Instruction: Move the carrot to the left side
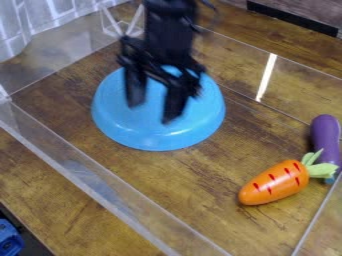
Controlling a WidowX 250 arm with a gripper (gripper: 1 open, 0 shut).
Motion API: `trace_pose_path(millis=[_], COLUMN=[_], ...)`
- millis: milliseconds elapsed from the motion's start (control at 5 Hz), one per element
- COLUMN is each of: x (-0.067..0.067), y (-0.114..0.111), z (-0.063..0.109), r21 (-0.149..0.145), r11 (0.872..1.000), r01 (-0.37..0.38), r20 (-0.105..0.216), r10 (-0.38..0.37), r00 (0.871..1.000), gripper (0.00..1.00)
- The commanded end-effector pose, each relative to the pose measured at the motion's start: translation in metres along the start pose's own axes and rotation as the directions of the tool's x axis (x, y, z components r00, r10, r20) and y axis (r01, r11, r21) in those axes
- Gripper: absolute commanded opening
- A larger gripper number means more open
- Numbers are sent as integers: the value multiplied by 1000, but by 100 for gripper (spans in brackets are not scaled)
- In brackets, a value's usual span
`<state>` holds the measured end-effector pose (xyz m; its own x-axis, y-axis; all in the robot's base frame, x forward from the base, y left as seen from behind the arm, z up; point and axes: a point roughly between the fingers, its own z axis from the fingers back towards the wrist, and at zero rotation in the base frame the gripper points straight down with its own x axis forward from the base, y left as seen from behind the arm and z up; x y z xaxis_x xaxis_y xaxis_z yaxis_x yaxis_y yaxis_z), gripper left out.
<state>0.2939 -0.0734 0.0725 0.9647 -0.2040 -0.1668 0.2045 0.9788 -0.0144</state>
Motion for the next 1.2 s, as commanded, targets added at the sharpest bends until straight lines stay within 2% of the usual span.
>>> trace_pose_path(millis=[0, 200, 400, 600, 800, 1000], x=[20, 15, 15, 27, 38, 39], y=[-53, -90, -118, -114, -87, -87], z=[-6, -12, -40, -37, -4, 2], r21=[16, 43, 52, 58, 76, 90], r11=[998, 982, 964, 955, 958, 936], r01=[67, 182, 261, 291, 277, 341], r20=[46, 54, 32, 36, 51, 56], r10=[-67, -185, -263, -294, -281, -347], r00=[997, 981, 964, 955, 958, 936], gripper=[100, 100, 100, 100, 0, 100])
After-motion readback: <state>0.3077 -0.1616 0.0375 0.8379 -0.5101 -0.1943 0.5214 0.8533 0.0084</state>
